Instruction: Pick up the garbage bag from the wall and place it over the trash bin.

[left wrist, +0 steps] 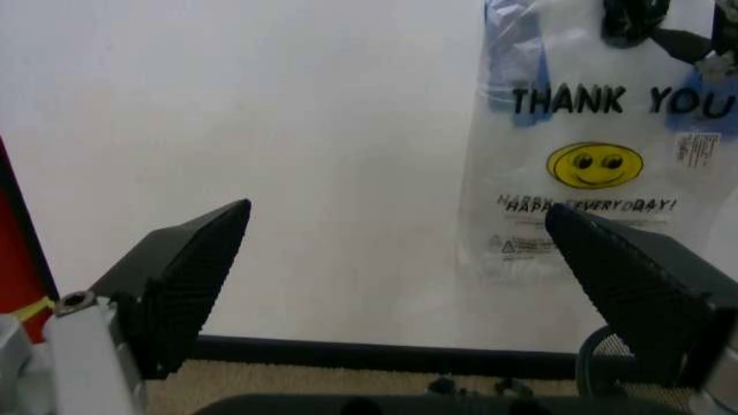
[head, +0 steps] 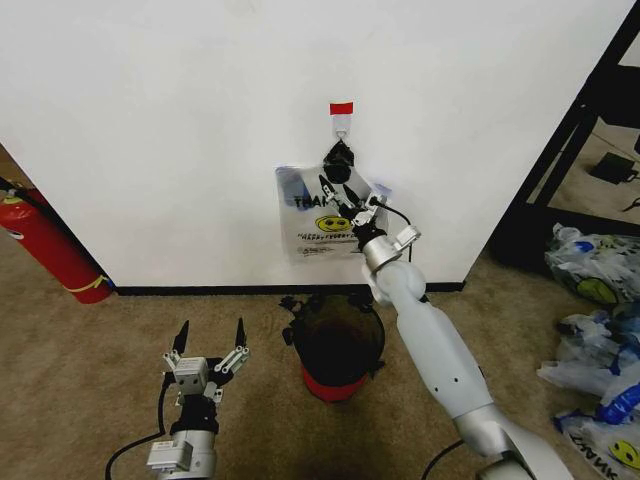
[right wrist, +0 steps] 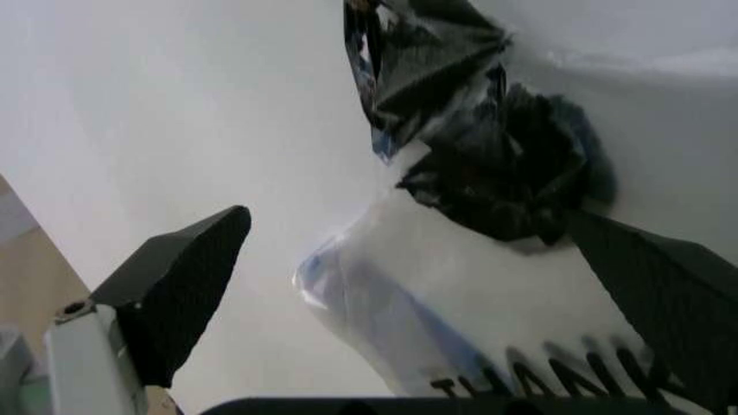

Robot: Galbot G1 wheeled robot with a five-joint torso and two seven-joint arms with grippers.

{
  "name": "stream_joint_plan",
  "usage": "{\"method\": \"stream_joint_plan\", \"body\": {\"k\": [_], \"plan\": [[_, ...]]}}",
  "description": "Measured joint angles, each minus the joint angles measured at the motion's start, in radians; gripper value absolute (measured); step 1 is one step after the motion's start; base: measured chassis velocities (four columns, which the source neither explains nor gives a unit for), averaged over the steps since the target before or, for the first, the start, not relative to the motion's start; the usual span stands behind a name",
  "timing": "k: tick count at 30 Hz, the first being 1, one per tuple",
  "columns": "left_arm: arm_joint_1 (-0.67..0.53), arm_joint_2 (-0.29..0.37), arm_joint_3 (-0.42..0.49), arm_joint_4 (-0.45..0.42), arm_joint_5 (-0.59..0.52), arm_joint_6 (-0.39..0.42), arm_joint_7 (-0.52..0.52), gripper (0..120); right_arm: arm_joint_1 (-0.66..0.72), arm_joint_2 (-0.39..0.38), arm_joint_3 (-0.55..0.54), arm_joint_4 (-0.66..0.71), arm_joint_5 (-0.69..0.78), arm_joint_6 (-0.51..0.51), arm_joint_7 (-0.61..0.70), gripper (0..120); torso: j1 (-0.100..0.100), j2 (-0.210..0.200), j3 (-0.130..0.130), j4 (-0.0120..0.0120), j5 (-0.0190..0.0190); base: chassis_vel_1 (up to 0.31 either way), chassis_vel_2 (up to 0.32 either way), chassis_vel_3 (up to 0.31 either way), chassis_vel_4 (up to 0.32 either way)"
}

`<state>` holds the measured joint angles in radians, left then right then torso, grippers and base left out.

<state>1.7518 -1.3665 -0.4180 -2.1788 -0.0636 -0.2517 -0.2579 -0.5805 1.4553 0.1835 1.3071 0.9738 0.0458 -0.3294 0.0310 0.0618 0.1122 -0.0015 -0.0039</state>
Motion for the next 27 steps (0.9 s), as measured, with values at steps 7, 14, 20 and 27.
{"method": "stream_joint_plan", "body": {"k": [7, 14, 20, 27], "plan": [[-0.004, 0.000, 0.005, 0.010, -0.003, 0.000, -0.001, 100, -0.007, 0.000, -0.002, 0.002, -0.008, 0.002, 0.002, 100, 0.000, 0.000, 0.000, 0.0000, 0.0001, 0.000, 0.000, 0.000, 0.000], [-0.017, 0.016, 0.003, 0.010, -0.016, 0.010, -0.001, 100, 0.001, 0.005, 0.000, -0.017, -0.023, 0.009, 0.002, 100, 0.000, 0.000, 0.000, 0.0000, 0.0000, 0.000, 0.000, 0.000, 0.000], [-0.020, 0.010, 0.003, 0.007, -0.019, 0.015, 0.000, 100, 0.011, 0.009, 0.000, -0.036, -0.034, 0.015, 0.001, 100, 0.000, 0.000, 0.000, 0.0001, 0.0001, 0.000, 0.000, 0.000, 0.000], [-0.006, 0.002, 0.003, 0.001, -0.017, 0.010, 0.001, 100, 0.015, 0.019, -0.001, -0.047, -0.041, 0.021, -0.010, 100, 0.000, 0.000, 0.000, 0.0002, 0.0001, 0.000, 0.000, 0.000, 0.000]]}}
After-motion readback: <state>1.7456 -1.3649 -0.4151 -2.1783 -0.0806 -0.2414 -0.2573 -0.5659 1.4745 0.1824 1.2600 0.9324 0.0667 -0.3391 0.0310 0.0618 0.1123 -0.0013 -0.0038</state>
